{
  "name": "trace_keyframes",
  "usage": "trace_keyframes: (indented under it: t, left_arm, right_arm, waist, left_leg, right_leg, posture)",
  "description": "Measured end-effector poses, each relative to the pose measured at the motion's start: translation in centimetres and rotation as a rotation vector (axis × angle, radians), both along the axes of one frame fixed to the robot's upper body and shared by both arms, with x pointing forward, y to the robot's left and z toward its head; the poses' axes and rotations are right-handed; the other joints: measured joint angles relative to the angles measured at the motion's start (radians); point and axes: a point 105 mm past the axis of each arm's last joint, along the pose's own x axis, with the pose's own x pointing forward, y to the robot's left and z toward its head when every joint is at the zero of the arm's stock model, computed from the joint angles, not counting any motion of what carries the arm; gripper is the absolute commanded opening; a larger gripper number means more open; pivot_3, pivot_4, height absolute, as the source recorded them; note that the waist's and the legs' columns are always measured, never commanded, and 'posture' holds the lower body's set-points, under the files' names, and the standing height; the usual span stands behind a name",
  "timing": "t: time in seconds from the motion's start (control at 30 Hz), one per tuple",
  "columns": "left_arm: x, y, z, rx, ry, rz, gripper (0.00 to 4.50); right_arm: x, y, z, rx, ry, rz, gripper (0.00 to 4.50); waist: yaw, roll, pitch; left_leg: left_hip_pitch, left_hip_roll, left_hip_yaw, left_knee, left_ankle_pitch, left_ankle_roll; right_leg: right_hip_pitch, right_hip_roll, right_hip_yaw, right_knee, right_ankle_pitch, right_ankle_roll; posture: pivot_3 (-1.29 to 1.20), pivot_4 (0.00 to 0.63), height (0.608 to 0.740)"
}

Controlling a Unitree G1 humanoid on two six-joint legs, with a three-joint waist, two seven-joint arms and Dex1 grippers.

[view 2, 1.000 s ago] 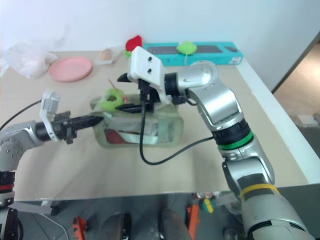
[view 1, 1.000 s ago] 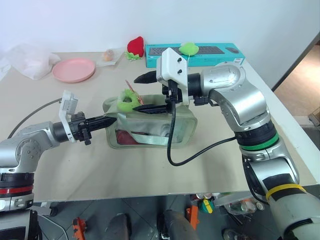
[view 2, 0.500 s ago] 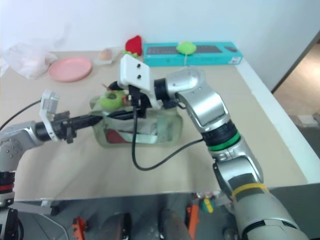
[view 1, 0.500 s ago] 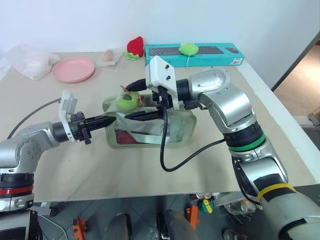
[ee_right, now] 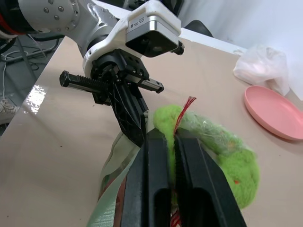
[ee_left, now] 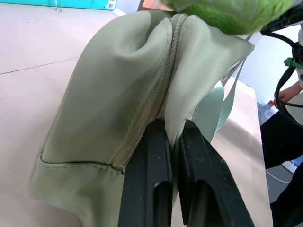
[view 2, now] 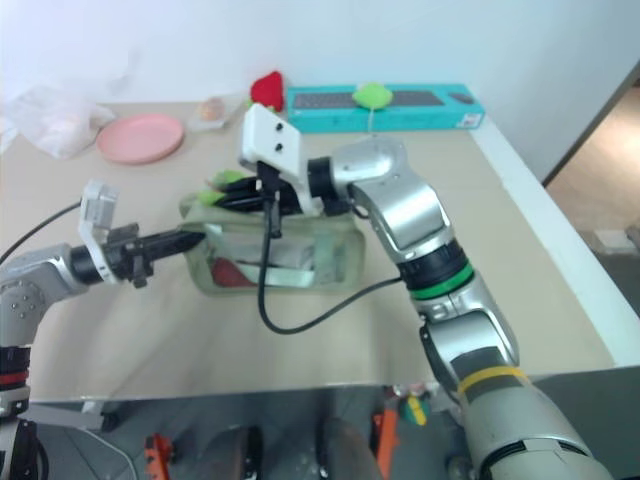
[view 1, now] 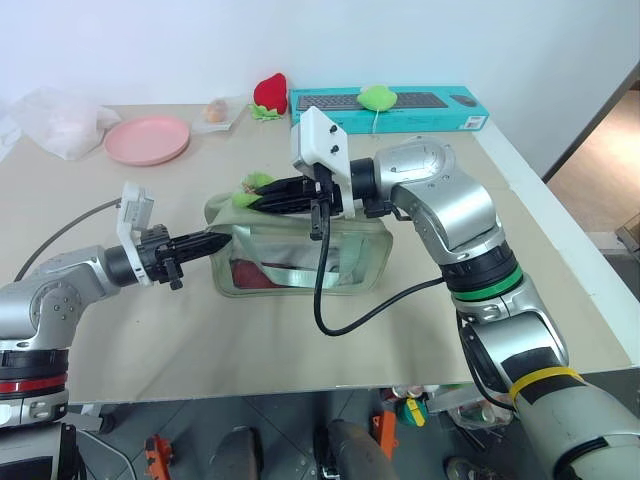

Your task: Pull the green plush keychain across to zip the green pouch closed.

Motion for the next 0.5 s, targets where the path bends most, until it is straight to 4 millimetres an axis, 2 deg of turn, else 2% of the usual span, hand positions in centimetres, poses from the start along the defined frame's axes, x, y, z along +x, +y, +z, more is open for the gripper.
trace_keyframes:
  t: [0.1,0.17,0.3,0.37,0.43,0.5]
  left_arm:
    - [0.0,-0.1,0.0,-0.004,0.000,-0.002,0.00]
    - [0.0,-0.2,0.0,-0.012,0.000,-0.006,0.00]
    - [0.0,-0.4,0.0,-0.019,-0.001,-0.012,0.00]
    - [-0.1,-0.5,0.1,-0.018,-0.006,-0.015,0.00]
    - [-0.1,-0.4,0.0,-0.018,-0.004,-0.013,0.00]
    - [-0.2,-0.4,0.0,-0.018,-0.007,-0.015,0.00]
  right_arm:
    - [0.3,-0.7,0.3,0.011,0.007,-0.022,0.08]
    - [1.2,-2.7,1.2,0.020,0.008,-0.087,0.08]
    - [2.8,-9.5,4.0,0.045,-0.036,-0.272,0.08]
    - [2.8,-12.3,4.0,0.000,-0.060,-0.334,0.08]
    - [2.9,-17.4,2.6,-0.119,-0.076,-0.478,0.08]
    - [2.9,-18.9,2.1,-0.169,-0.093,-0.520,0.08]
  waist:
    - [0.000,0.000,0.000]
    - [0.006,0.000,0.000]
    - [0.015,0.000,0.000]
    - [0.015,0.000,0.000]
    - [0.015,0.000,0.000]
    - [0.011,0.001,0.001]
  left_leg:
    - [0.000,0.000,0.000,0.000,0.000,0.000]
    - [-0.001,-0.001,0.000,0.000,0.000,0.000]
    - [-0.001,-0.003,0.001,0.000,-0.002,0.003]
    - [-0.001,-0.003,0.001,0.000,-0.003,0.005]
    - [-0.001,-0.004,0.001,-0.001,-0.004,0.007]
    - [0.000,-0.004,0.001,-0.001,-0.004,0.007]
  right_leg:
    - [0.000,0.000,0.000,0.000,0.000,0.000]
    - [0.000,-0.001,0.000,0.000,0.000,0.000]
    - [0.000,-0.003,0.001,-0.001,-0.001,0.002]
    - [0.000,-0.003,0.000,-0.001,-0.003,0.003]
    - [0.000,-0.003,0.001,-0.001,-0.005,0.004]
    - [0.000,-0.003,0.003,-0.001,-0.005,0.004]
  posture:
    - [0.00,0.150,0.740]
    - [0.00,0.150,0.740]
    - [0.00,0.150,0.740]
    - [0.00,0.150,0.740]
    - [0.00,0.150,0.740]
    - [0.00,0.150,0.740]
